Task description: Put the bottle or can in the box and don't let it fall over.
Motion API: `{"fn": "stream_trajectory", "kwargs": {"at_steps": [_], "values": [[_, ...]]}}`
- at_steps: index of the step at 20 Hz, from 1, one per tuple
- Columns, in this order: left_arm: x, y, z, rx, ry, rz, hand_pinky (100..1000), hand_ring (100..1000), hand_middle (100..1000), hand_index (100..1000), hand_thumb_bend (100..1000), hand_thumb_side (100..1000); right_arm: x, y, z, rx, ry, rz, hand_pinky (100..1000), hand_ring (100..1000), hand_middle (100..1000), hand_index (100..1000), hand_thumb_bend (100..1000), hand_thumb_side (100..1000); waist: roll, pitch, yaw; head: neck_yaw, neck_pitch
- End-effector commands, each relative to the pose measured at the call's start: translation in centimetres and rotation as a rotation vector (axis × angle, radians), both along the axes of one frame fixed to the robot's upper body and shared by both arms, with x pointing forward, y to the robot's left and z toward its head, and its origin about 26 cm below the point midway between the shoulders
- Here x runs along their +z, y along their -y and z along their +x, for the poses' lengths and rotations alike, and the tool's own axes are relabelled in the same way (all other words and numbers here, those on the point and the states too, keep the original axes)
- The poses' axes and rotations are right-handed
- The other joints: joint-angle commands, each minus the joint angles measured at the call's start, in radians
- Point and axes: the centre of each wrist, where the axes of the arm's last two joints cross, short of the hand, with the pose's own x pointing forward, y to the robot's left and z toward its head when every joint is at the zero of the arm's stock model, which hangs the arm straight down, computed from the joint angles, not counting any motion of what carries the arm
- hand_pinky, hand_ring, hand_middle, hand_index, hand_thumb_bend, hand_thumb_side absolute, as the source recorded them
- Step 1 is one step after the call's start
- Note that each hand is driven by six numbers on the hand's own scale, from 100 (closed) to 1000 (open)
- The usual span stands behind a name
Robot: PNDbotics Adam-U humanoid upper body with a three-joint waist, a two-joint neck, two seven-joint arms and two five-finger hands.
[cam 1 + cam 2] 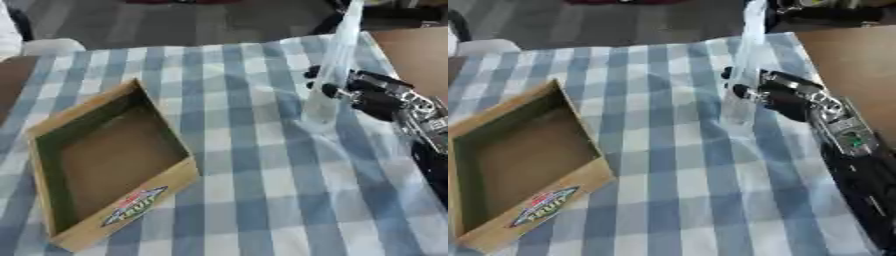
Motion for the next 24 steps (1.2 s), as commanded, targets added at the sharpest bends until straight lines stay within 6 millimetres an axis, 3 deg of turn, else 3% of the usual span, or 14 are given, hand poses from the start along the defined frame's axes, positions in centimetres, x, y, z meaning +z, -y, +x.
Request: {"fn": "stream_trajectory", "kwargs": {"at_steps": [1,8,12,19,24], "values": [[0.9,-0.1,-0.2,-0.006,0.034,0.016,374,603,691,666,100,584,0.4,0.6,0.0,-0.059,0.005,0.011,1000,1000,1000,879,100,445,-0.002,-0.014,0.0,-0.004,-0.015],[0.8,-0.1,-0.2,-0.009,0.032,0.015,371,602,688,664,100,583,0.6,0.3,-0.1,-0.254,0.07,0.07,966,1000,1000,562,100,444,-0.003,-0.014,-0.001,-0.004,-0.014],[0.8,-0.1,-0.2,-0.01,0.031,0.015,370,602,688,663,100,582,0.8,-0.1,-0.2,-0.303,0.121,0.084,973,1000,993,452,100,457,-0.004,-0.013,-0.001,-0.004,-0.013],[0.9,-0.1,-0.2,-0.013,0.031,0.017,367,602,687,661,100,580,2.0,-0.5,-0.6,-0.307,0.205,0.085,987,1000,759,168,100,462,-0.005,-0.015,-0.002,0.001,-0.008],[0.9,-0.1,-0.3,-0.015,0.03,0.019,365,601,687,660,100,580,2.9,-0.6,-0.8,-0.279,0.23,0.082,1000,974,708,123,100,464,-0.005,-0.017,-0.003,0.004,-0.006]]}}
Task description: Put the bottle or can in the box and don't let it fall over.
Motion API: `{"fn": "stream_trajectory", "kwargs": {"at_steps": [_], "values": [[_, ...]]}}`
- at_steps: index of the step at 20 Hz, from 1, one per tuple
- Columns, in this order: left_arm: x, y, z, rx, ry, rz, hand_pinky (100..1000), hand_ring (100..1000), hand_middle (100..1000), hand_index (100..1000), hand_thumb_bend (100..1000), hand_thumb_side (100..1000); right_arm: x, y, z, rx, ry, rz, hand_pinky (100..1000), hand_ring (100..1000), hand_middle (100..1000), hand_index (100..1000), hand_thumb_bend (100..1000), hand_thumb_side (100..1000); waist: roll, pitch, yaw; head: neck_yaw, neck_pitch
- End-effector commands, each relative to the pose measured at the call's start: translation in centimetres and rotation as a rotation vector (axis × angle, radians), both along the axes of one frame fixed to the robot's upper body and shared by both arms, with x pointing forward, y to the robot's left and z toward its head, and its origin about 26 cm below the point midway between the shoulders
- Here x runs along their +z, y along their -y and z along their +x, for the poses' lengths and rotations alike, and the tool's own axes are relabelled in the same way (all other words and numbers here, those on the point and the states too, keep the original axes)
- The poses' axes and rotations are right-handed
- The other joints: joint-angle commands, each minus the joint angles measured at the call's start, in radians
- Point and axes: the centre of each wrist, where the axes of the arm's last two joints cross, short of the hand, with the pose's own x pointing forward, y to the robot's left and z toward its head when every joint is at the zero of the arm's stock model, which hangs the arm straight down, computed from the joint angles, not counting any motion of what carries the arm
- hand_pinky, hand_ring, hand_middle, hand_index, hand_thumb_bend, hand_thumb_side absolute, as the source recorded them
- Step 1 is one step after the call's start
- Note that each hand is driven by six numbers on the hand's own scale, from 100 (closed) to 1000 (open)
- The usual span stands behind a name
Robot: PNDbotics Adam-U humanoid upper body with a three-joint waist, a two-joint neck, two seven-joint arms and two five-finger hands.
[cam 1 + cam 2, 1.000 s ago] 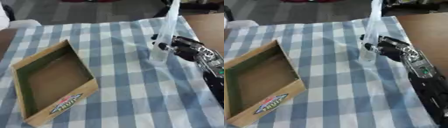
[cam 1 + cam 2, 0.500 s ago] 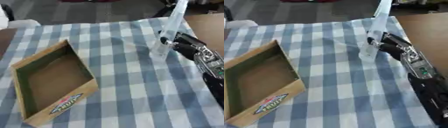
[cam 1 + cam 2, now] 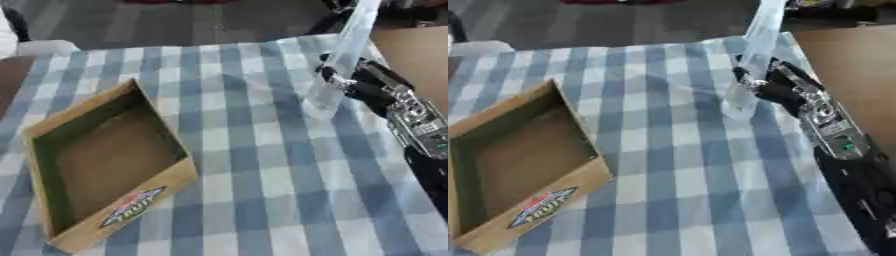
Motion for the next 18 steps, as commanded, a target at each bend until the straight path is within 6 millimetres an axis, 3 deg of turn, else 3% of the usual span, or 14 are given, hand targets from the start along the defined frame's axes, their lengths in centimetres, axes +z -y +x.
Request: {"fn": "stream_trajectory", "kwargs": {"at_steps": [1,18], "values": [[1.0,-0.2,-0.3,-0.003,0.03,0.021,365,601,687,659,100,580,2.6,0.5,-0.3,0.011,0.066,-0.025,1000,973,706,120,100,465,-0.003,-0.017,-0.001,0.004,-0.005],[1.1,-0.4,-0.3,-0.003,0.032,0.036,362,602,687,657,100,579,5.9,0.1,-1.0,0.025,0.141,-0.027,1000,969,670,113,100,470,-0.015,-0.03,-0.001,0.017,0.006]]}}
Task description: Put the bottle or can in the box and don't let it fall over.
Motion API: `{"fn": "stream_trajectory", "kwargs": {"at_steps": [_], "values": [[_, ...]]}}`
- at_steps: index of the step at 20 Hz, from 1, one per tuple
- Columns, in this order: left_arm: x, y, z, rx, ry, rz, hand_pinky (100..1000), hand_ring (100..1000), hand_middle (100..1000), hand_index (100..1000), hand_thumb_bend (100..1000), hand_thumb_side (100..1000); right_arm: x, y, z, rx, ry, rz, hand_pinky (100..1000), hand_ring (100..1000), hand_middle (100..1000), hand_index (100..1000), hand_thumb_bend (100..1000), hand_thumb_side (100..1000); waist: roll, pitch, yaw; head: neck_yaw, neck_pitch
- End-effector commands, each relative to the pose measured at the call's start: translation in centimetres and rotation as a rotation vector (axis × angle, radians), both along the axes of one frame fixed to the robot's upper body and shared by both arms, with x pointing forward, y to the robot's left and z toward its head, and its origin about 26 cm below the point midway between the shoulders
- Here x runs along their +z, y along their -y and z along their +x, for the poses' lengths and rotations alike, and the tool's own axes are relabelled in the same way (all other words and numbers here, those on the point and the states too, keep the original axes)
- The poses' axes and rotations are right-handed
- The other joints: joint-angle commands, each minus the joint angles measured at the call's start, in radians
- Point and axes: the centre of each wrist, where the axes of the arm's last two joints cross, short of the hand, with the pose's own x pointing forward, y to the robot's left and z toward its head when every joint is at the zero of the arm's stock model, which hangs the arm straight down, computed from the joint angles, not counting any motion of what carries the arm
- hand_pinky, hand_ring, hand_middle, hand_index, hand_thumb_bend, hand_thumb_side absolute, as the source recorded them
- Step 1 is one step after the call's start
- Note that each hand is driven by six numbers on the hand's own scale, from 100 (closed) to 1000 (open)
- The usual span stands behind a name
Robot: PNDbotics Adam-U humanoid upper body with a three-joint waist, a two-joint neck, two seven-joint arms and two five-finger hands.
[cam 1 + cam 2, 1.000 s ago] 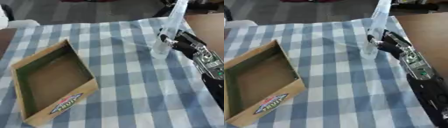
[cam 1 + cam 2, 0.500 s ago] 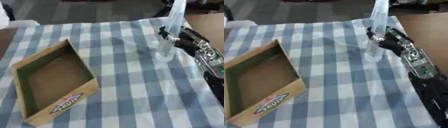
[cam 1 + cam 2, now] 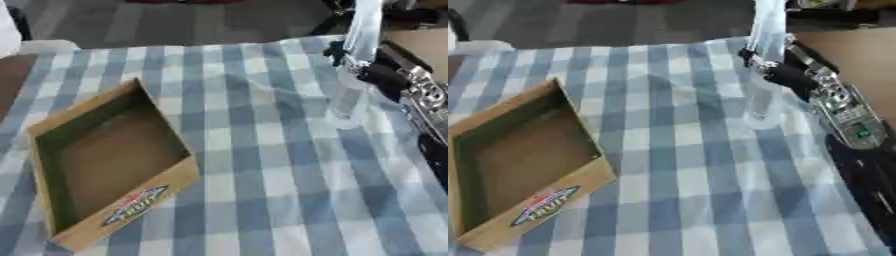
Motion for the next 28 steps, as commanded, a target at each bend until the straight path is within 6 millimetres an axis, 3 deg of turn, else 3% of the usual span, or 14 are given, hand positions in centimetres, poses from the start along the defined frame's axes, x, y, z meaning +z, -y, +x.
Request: {"fn": "stream_trajectory", "kwargs": {"at_steps": [1,9,19,24,28], "values": [[1.1,-0.4,-0.3,0.003,0.032,0.032,362,602,687,657,100,579,2.4,0.4,-0.4,0.0,0.054,-0.009,1000,969,673,114,100,470,-0.004,-0.024,0.002,0.005,0.004],[1.1,-0.4,-0.3,0.001,0.033,0.036,362,603,688,657,100,578,2.1,0.4,-0.4,-0.002,0.039,0.01,1000,920,671,115,100,470,-0.003,-0.022,0.003,0.009,0.008],[1.1,-0.6,-0.4,0.004,0.032,0.044,362,604,690,657,100,577,4.4,-0.4,-0.6,0.025,0.069,0.05,1000,892,655,117,100,470,-0.01,-0.035,0.001,0.014,0.021],[1.1,-0.8,-0.4,0.009,0.031,0.054,364,605,690,658,100,576,6.1,-1.8,-0.6,0.042,0.08,0.051,1000,878,649,119,100,470,-0.02,-0.054,0.003,0.016,0.035],[1.1,-0.9,-0.5,0.015,0.029,0.059,366,607,691,658,100,575,7.4,-4.2,-0.2,0.067,0.083,0.054,996,872,645,119,100,470,-0.028,-0.073,0.01,0.004,0.053]]}}
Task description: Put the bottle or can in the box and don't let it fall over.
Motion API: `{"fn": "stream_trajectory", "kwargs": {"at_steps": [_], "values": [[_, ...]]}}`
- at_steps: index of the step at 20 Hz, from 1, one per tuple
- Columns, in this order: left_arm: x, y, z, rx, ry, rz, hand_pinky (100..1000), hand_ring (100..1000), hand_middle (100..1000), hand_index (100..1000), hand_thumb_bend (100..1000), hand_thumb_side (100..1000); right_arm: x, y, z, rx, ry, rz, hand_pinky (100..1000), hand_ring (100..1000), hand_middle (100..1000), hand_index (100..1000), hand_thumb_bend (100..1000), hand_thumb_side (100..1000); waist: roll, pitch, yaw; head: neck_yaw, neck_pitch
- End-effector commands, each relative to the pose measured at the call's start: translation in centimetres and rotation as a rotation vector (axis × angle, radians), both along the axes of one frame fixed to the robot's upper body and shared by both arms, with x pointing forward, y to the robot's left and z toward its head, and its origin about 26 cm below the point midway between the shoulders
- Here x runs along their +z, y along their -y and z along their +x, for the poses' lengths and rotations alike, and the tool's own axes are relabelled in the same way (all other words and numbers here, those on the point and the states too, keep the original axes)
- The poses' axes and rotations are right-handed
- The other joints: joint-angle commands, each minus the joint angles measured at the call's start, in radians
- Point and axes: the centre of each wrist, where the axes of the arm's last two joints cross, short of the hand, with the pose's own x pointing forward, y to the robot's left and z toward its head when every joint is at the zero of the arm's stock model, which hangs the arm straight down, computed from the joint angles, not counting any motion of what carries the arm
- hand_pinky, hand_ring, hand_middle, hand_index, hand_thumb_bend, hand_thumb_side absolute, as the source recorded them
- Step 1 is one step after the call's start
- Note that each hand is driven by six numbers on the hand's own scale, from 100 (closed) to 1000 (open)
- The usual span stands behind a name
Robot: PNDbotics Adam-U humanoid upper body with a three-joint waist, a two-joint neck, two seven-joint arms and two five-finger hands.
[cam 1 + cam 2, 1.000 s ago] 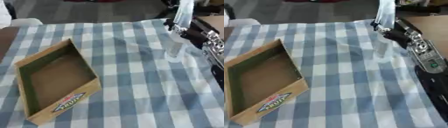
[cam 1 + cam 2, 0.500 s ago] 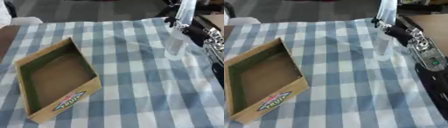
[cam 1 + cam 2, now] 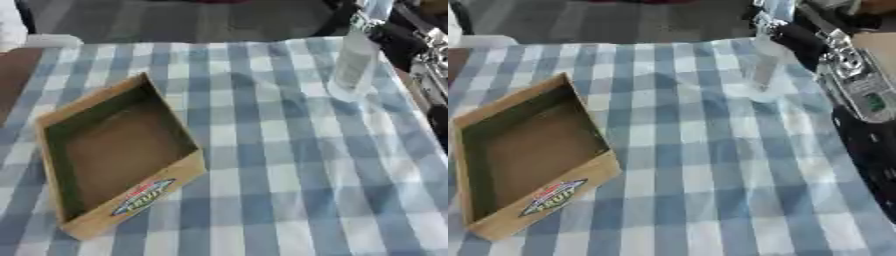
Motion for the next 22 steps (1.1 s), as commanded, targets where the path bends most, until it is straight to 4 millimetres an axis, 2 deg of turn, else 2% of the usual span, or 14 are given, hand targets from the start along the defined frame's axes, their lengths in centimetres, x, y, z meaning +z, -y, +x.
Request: {"fn": "stream_trajectory", "kwargs": {"at_steps": [1,5,13,18,22], "values": [[1.1,-0.6,-0.3,0.014,0.031,0.039,366,607,691,658,100,575,2.3,-2.0,0.0,0.025,0.04,-0.009,995,871,645,120,100,470,-0.003,-0.029,0.007,-0.014,0.015],[1.0,-0.6,-0.4,0.019,0.034,0.031,369,608,692,659,100,574,2.5,-5.5,0.9,0.041,0.017,-0.018,987,876,652,120,100,470,-0.006,-0.042,0.025,-0.047,0.032],[1.4,-1.9,-0.7,0.131,0.084,-0.003,388,618,700,664,100,573,0.1,-10.9,2.9,-0.017,-0.021,0.036,963,860,652,119,100,470,-0.004,-0.056,0.083,-0.122,0.055],[2.0,-2.5,-0.7,0.211,0.141,-0.025,402,627,702,667,100,573,-1.3,-13.1,3.2,-0.042,-0.014,0.043,955,860,654,119,100,470,-0.006,-0.058,0.108,-0.144,0.061],[2.2,-2.5,-0.7,0.235,0.167,-0.036,407,632,704,668,100,573,-2.1,-14.3,3.3,-0.067,-0.024,0.074,951,862,655,119,100,470,-0.008,-0.055,0.121,-0.155,0.055]]}}
